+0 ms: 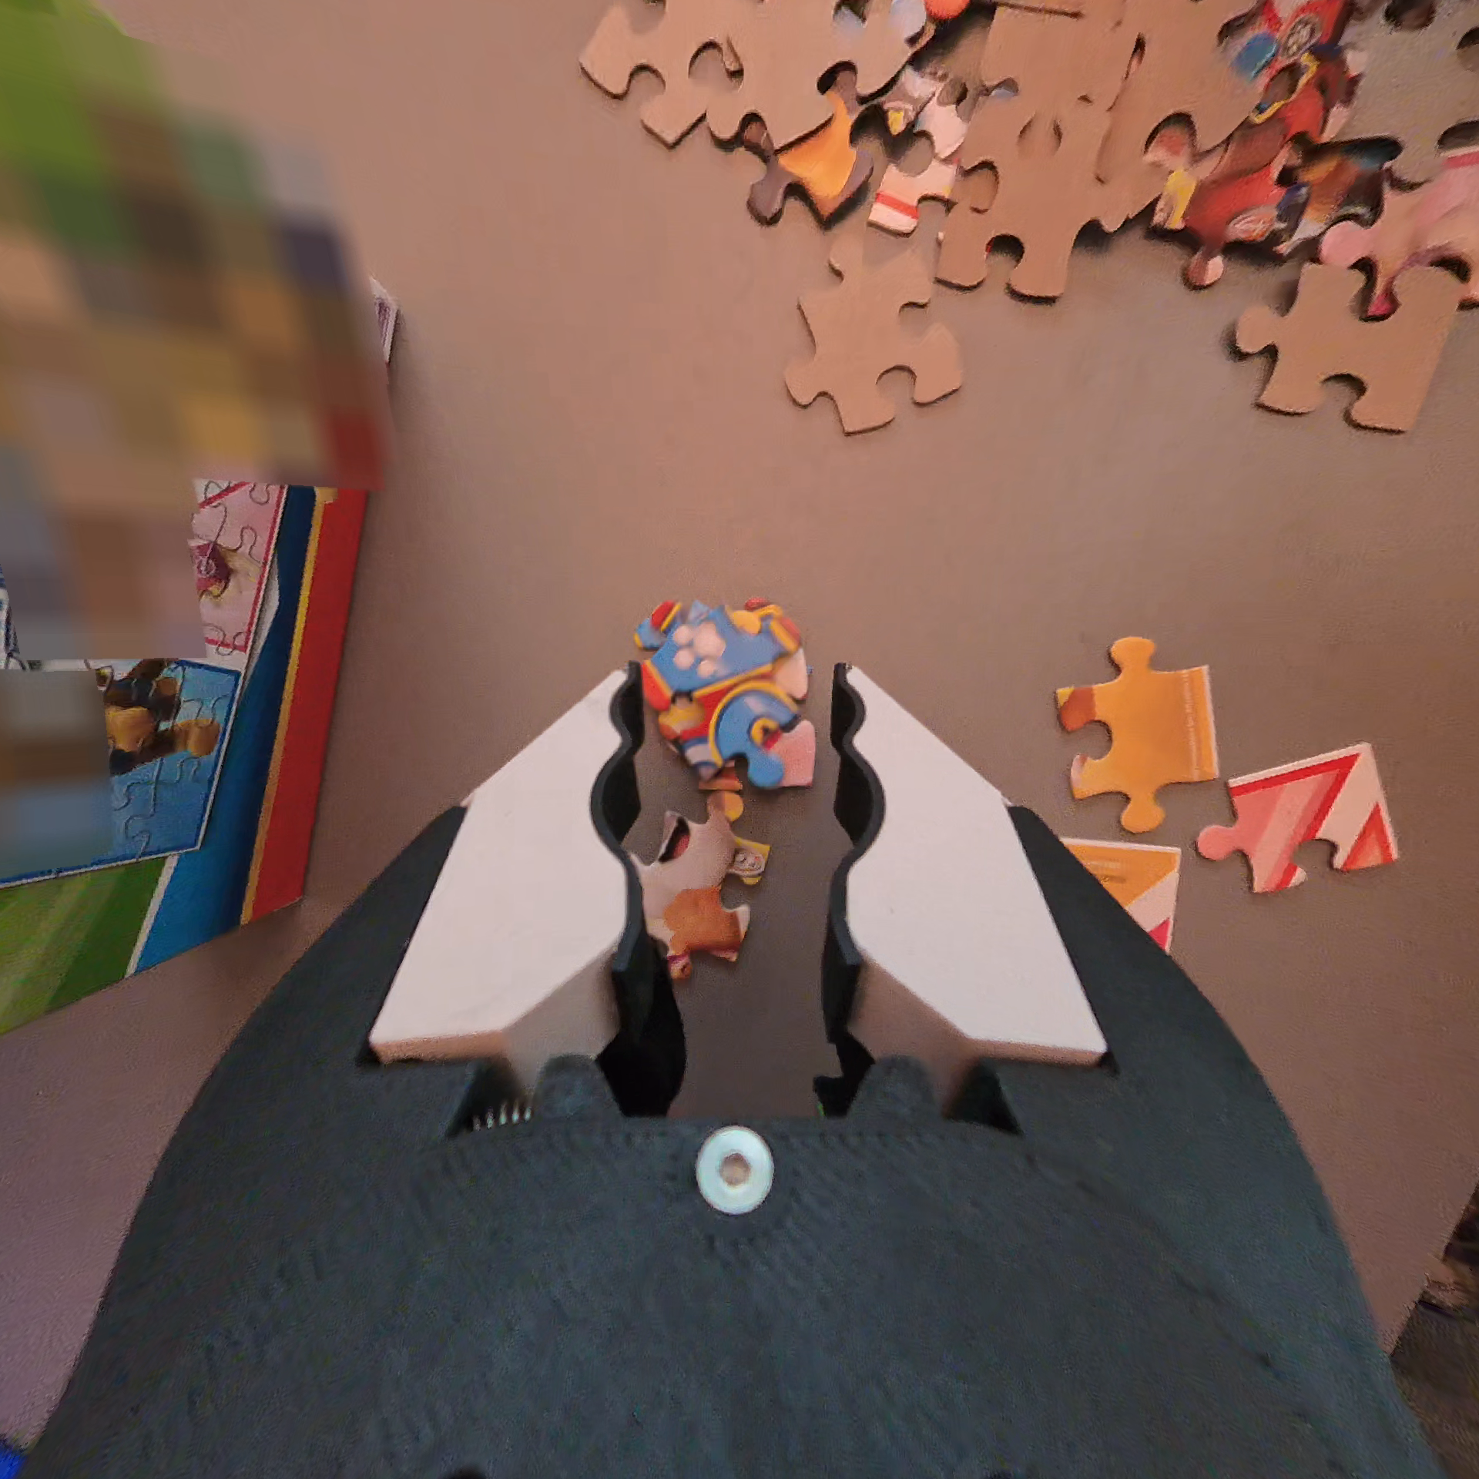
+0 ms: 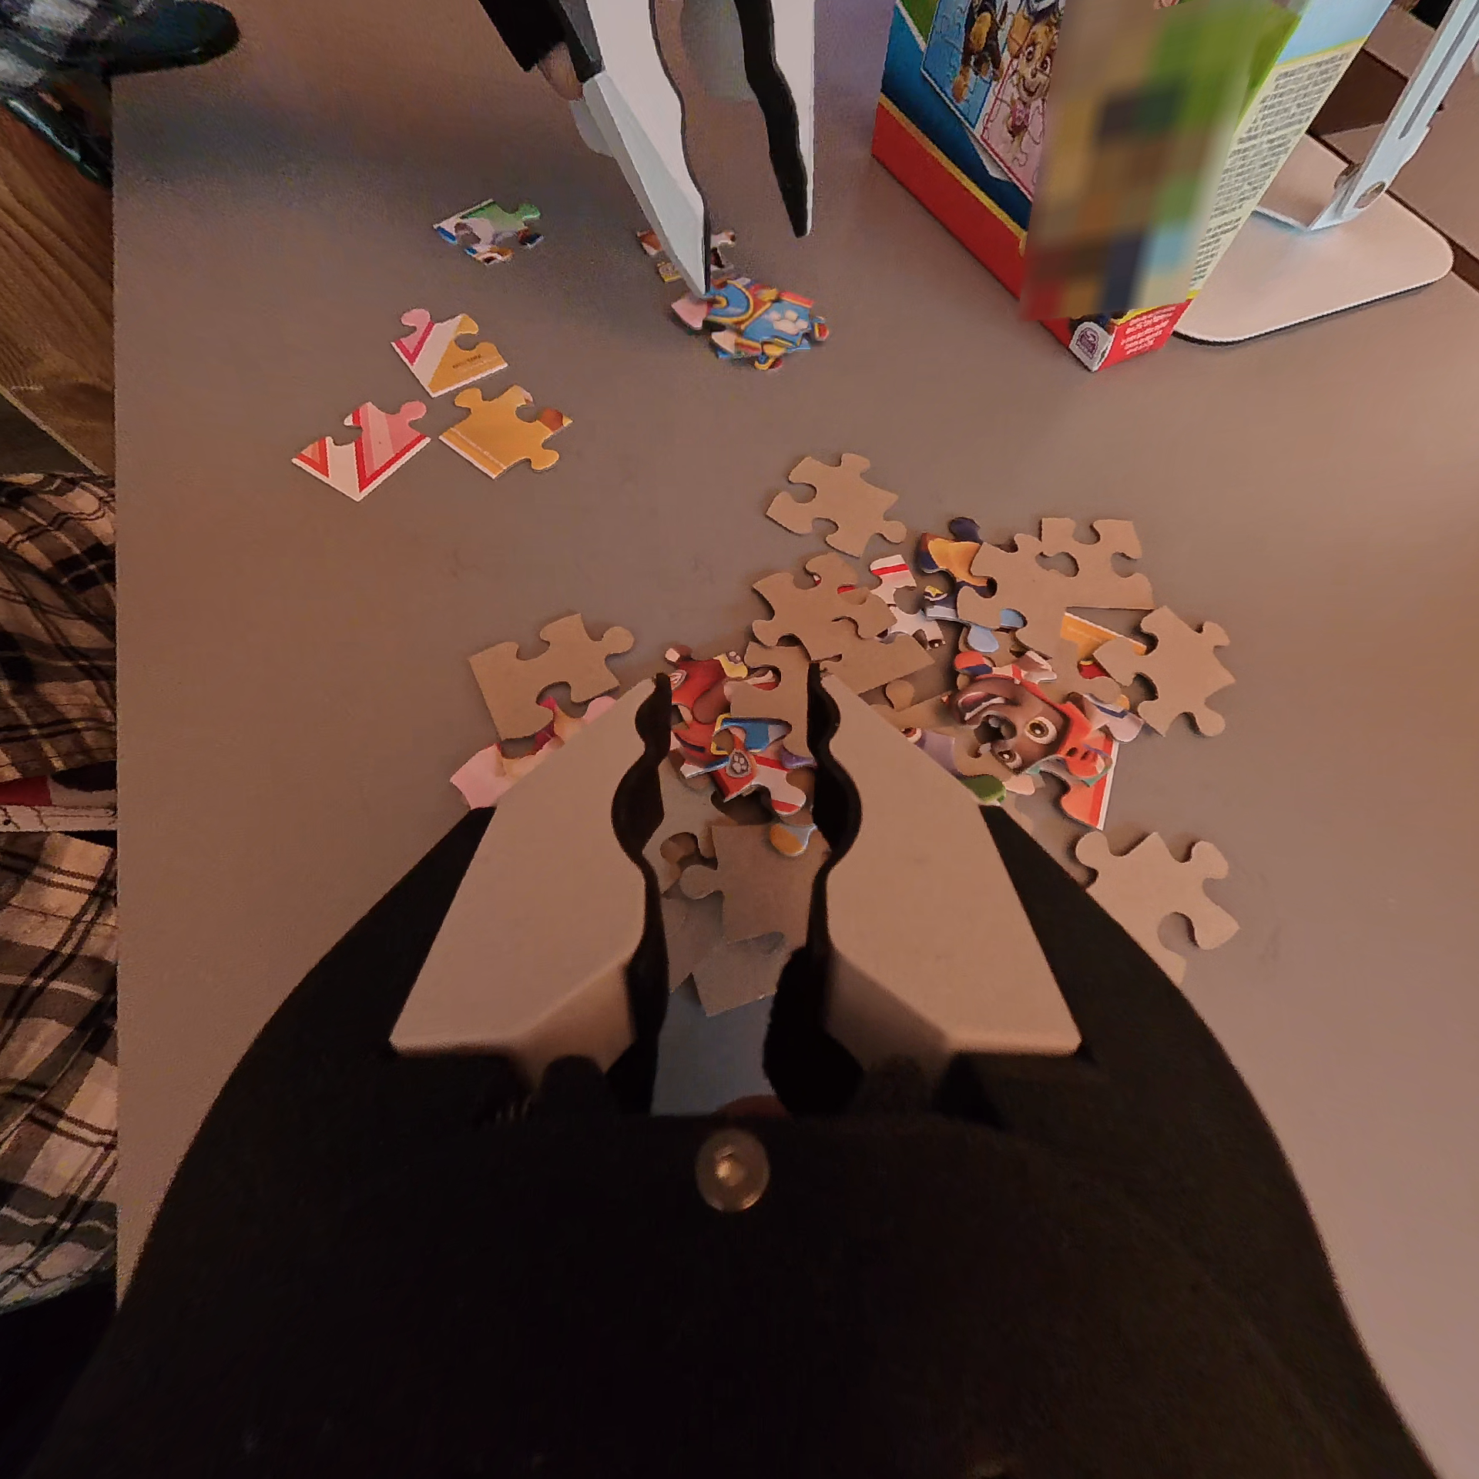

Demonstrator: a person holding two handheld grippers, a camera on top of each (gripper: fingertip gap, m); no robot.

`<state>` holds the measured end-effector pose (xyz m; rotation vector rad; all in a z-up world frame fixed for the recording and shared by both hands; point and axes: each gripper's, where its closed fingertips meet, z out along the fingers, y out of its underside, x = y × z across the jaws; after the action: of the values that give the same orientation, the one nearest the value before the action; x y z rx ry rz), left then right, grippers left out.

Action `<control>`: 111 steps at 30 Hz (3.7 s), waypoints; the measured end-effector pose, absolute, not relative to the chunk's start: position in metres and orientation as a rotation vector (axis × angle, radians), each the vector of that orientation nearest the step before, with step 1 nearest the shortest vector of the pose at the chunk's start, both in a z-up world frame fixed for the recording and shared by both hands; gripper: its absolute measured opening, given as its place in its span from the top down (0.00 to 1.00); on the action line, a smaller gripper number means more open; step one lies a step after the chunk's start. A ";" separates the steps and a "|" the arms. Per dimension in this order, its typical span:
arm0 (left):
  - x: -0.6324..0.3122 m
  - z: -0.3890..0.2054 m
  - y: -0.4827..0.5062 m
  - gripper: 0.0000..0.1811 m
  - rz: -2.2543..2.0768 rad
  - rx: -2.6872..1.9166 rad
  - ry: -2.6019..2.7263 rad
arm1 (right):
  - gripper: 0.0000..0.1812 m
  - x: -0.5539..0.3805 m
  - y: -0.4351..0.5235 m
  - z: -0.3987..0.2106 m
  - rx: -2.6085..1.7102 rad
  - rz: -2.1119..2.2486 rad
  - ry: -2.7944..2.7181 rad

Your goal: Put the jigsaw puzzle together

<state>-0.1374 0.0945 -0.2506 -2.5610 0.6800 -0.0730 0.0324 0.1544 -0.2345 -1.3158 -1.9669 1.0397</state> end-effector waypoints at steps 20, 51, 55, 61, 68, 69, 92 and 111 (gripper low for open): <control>-0.069 -0.275 0.147 1.00 -0.208 -2.507 0.892 | 0.86 0.034 0.168 -0.225 -1.300 1.180 -1.853; -0.096 -0.249 0.118 0.82 -0.095 -2.495 0.852 | 0.85 0.036 0.173 -0.227 -1.308 1.158 -1.834; -0.110 -0.238 0.117 0.75 -0.079 -2.461 0.779 | 0.86 0.034 0.171 -0.226 -1.300 1.163 -1.836; -0.020 -0.258 0.152 0.73 -0.061 -2.318 1.164 | 0.86 0.036 0.176 -0.225 -1.317 1.177 -1.808; 0.002 -0.275 0.173 0.87 -0.195 -2.358 1.190 | 0.86 0.037 0.179 -0.223 -1.314 1.177 -1.795; 0.002 -0.275 0.173 0.87 -0.216 -2.366 1.179 | 0.86 0.037 0.179 -0.222 -1.311 1.175 -1.797; 0.025 -0.213 0.152 0.85 -0.836 -2.272 0.948 | 1.00 0.030 0.159 -0.222 -1.154 0.831 -1.926; 0.035 -0.267 0.102 0.71 -0.489 -2.385 1.225 | 0.91 0.196 0.201 -0.273 -2.155 0.789 -1.625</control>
<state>0.0350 0.1022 -0.2668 -2.3848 1.2255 -0.4888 0.1959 0.2006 -0.2731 -2.1553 -1.6247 0.7890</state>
